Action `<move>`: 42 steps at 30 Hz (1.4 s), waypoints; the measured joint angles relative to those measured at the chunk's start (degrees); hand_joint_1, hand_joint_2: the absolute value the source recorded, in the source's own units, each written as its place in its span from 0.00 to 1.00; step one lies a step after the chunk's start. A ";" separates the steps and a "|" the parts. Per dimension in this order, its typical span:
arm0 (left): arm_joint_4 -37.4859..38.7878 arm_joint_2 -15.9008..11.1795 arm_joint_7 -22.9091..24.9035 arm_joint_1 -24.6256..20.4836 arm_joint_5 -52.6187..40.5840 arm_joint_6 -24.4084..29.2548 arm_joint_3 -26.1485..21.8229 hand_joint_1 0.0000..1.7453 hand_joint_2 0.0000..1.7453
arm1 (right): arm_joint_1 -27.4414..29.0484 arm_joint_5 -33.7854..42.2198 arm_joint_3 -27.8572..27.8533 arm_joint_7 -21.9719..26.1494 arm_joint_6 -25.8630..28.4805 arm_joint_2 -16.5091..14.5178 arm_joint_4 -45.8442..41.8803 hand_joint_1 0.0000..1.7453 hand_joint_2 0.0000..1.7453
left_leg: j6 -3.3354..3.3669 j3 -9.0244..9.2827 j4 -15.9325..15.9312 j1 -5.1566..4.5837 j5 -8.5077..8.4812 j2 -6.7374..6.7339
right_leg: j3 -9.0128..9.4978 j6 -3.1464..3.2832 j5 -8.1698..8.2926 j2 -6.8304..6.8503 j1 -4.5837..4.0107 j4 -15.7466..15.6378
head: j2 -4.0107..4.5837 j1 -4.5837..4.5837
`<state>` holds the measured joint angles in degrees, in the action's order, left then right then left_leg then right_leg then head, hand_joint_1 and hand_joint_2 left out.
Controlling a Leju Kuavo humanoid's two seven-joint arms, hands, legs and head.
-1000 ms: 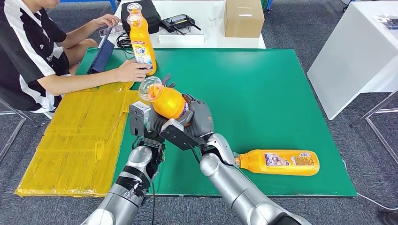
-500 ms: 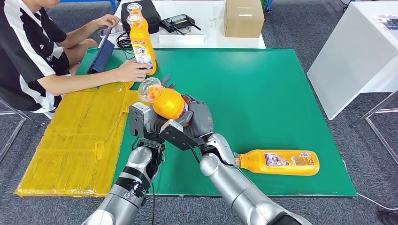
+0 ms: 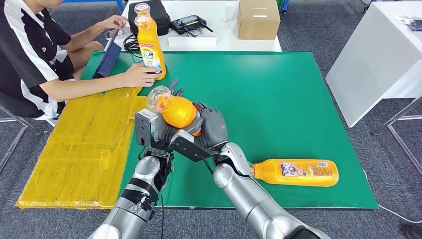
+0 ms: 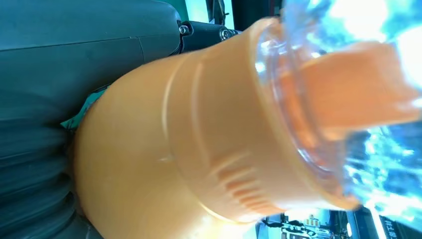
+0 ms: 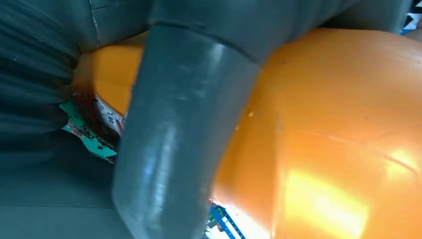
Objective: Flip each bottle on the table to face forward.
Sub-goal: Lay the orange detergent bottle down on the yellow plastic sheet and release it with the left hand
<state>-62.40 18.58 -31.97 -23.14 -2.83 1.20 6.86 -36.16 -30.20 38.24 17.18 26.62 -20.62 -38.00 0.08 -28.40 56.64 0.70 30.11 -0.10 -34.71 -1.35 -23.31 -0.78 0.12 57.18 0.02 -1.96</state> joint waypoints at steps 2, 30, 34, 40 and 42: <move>-0.13 0.01 0.01 0.08 -0.10 -0.01 -0.07 0.00 1.00 | 0.27 -0.46 -0.63 0.18 -0.02 -0.02 0.02 1.00 1.00 | 0.00 -0.01 0.00 0.00 0.00 0.00 | 0.00 0.00 0.00 0.00 0.00 0.00 | 0.00 0.00; -0.98 0.02 -0.15 0.91 -0.94 0.85 -0.21 1.00 1.00 | 1.36 -1.58 -3.36 0.60 -1.01 -0.52 0.02 1.00 1.00 | 0.00 0.01 0.00 0.00 0.00 0.00 | 0.00 0.00 0.00 0.00 0.00 0.00 | 0.00 0.00; -1.13 0.02 -0.36 0.98 -0.93 1.07 -0.21 1.00 1.00 | 1.49 -1.50 -3.42 0.71 -1.03 -0.63 0.02 1.00 1.00 | 0.00 0.01 0.00 0.00 0.00 0.00 | 0.00 0.00 0.00 0.00 0.00 0.00 | 0.00 0.00; -2.01 0.02 -0.51 1.68 -0.93 1.17 -0.25 1.00 1.00 | 1.90 -2.08 -3.55 1.25 -0.95 -0.69 -0.12 0.79 1.00 | 0.00 0.01 0.00 0.00 0.00 -0.01 | 0.00 0.00 0.00 0.00 0.00 0.00 | 0.00 -0.01; -2.43 0.02 -0.60 1.99 -0.96 1.27 -0.34 1.00 1.00 | 2.16 -2.85 -3.80 1.50 -0.87 -0.75 -0.37 0.29 1.00 | 0.00 0.01 0.00 0.00 0.00 -0.01 | 0.00 0.00 0.00 0.00 0.00 0.00 | 0.00 0.00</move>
<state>-64.83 18.60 -32.57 -21.15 -3.79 2.47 6.51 -34.00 -33.04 34.44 18.69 25.75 -21.37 -38.38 0.08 -28.39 56.64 0.70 30.11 -0.10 -34.71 -1.35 -23.31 -0.78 0.12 57.18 0.02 -1.97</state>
